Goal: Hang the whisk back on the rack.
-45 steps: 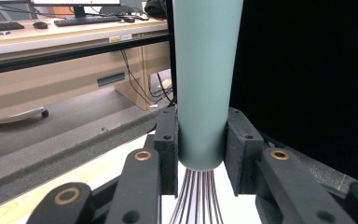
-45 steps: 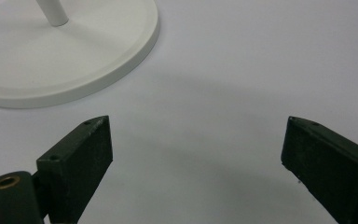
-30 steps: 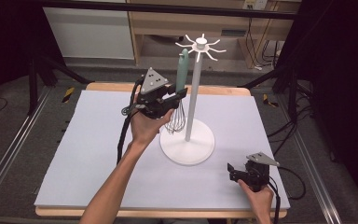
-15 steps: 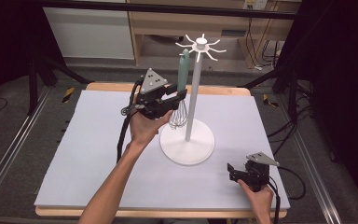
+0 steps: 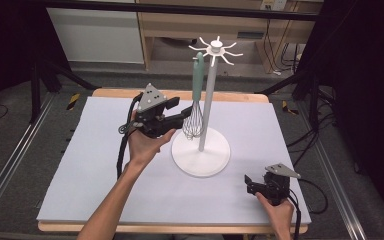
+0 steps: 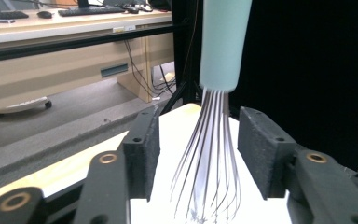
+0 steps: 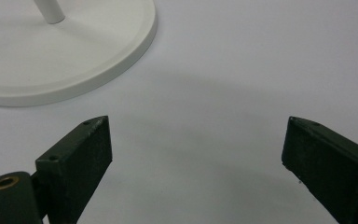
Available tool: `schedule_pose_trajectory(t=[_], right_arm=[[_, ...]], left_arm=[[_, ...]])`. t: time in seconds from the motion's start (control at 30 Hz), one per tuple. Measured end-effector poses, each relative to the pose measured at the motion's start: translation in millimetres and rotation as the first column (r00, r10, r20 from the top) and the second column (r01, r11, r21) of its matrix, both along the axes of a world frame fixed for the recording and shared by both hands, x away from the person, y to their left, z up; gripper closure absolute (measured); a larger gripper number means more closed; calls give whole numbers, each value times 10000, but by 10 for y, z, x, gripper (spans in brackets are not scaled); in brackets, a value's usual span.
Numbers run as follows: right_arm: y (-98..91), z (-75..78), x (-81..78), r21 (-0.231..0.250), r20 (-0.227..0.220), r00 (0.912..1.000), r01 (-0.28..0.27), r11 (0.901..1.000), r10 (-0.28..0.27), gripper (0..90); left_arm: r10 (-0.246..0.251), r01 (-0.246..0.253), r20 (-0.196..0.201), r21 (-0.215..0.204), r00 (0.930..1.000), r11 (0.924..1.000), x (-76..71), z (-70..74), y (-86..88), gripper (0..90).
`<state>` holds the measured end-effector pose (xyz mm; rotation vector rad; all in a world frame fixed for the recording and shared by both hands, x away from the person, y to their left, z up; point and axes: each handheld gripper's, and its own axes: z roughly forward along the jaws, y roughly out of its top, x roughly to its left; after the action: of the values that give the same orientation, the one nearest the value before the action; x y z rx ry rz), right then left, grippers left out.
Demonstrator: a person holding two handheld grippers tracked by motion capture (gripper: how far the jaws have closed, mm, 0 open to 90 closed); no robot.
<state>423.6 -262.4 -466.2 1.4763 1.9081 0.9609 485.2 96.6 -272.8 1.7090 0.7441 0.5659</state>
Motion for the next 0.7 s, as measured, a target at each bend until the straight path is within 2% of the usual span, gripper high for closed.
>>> schedule_pose_trajectory(t=[0.27,0.57,0.7], right_arm=[[-6,-1,-6,15,-21,10000,39,10000,-39,90],[-12,-3,-9,39,-37,9999,115,9999,-115,90],[-6,-6,-7,26,-43,9999,100,9999,-100,90]], left_arm=[[48,-46,-184,83,9998,10000,-77,-172,142,437],[176,-160,-543,303,9984,9994,-151,-436,332,393],[326,-290,-674,543,9972,9981,-176,-528,404,381]])
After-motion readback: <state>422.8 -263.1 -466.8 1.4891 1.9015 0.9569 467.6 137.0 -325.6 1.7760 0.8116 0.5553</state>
